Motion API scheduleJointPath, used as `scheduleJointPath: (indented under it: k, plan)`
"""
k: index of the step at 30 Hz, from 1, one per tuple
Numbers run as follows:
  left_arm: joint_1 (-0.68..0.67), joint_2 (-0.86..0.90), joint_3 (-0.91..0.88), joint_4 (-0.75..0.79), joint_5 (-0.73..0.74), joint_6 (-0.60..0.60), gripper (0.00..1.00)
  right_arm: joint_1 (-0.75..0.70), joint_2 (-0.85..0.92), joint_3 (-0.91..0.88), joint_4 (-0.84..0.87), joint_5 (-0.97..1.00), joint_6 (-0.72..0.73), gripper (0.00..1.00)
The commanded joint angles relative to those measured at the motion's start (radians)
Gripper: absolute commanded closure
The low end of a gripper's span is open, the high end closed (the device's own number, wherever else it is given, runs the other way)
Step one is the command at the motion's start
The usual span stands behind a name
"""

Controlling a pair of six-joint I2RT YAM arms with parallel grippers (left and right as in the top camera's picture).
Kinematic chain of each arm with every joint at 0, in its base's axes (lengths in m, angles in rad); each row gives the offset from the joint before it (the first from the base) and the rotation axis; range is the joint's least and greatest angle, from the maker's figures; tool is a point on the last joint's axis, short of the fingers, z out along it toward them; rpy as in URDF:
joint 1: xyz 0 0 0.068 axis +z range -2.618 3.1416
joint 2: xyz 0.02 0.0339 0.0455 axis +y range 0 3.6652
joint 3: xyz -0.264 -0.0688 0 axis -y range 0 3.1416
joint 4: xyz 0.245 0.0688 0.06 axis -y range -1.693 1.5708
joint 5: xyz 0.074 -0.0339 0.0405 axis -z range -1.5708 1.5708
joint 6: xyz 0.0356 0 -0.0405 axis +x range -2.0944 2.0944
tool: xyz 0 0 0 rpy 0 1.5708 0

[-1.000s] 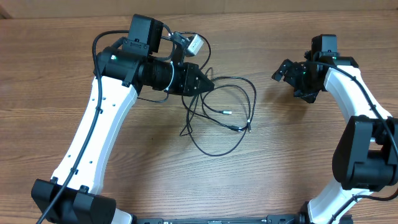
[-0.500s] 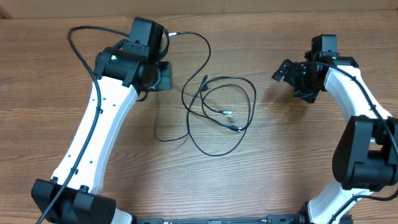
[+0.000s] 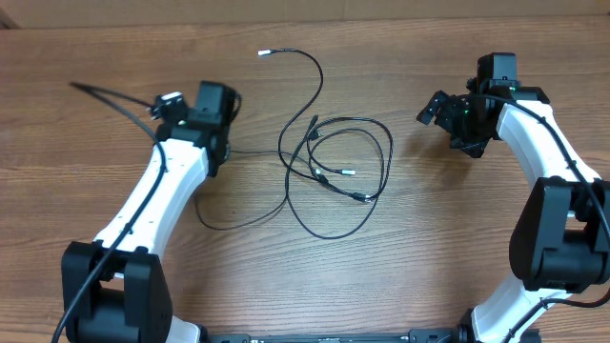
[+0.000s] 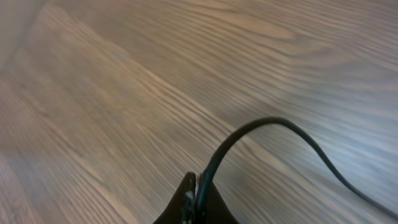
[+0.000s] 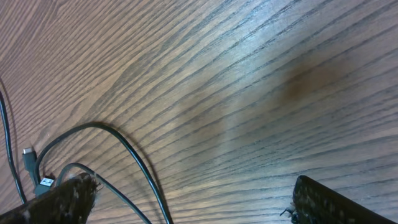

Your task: Untangle cables

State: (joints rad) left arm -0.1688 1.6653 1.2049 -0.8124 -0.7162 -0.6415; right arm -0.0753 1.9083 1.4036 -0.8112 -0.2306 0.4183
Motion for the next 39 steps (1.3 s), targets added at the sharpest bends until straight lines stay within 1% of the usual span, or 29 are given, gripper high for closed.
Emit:
scheduleJointPath:
  k: [1,3,7,12,17,20,22,25,31,33,36,38,39]
  plan:
    - [0.078,-0.002,-0.056,0.066,-0.097,-0.036,0.96,0.001,-0.025,0.016,0.001,0.005,0.000,0.00]
    - [0.128,-0.001,-0.077,0.095,-0.085,-0.037,0.96,0.001,-0.025,0.016,0.001,0.005,0.000,0.00]
    - [0.240,-0.001,-0.109,0.138,-0.013,-0.037,0.96,0.001,-0.025,0.016,0.001,0.005,0.000,0.00]
    - [0.385,-0.001,-0.137,0.163,0.132,-0.075,0.92,0.001,-0.025,0.016,0.001,0.005,0.001,0.00]
    - [0.518,-0.001,-0.138,0.156,0.294,-0.077,0.92,0.001,-0.025,0.016,0.001,0.005,0.000,0.00]
    - [0.572,-0.001,-0.138,0.156,0.376,-0.078,0.89,0.001,-0.025,0.016,0.001,0.006,0.000,0.00]
    - [0.592,-0.001,-0.138,0.156,0.404,-0.077,0.86,0.001,-0.025,0.016,0.001,0.005,0.001,0.00]
    - [0.605,-0.001,-0.138,0.156,0.402,-0.077,0.85,0.001,-0.025,0.016,0.001,0.005,0.000,0.00]
    - [0.604,0.003,-0.138,0.165,0.418,-0.087,0.86,0.001,-0.025,0.016,0.001,0.005,0.001,0.00]
    - [0.604,0.010,-0.138,0.177,0.479,-0.089,0.85,0.001,-0.025,0.016,0.001,0.005,0.000,0.00]
    - [0.596,0.023,-0.138,0.199,0.611,-0.079,0.80,0.001,-0.025,0.016,0.001,0.005,0.000,0.00]
    - [0.585,0.030,-0.138,0.224,0.703,-0.031,0.76,0.001,-0.025,0.016,0.001,0.005,0.001,0.00]
    - [0.575,0.034,-0.138,0.243,0.750,0.008,0.71,0.001,-0.025,0.016,0.001,0.005,0.001,0.00]
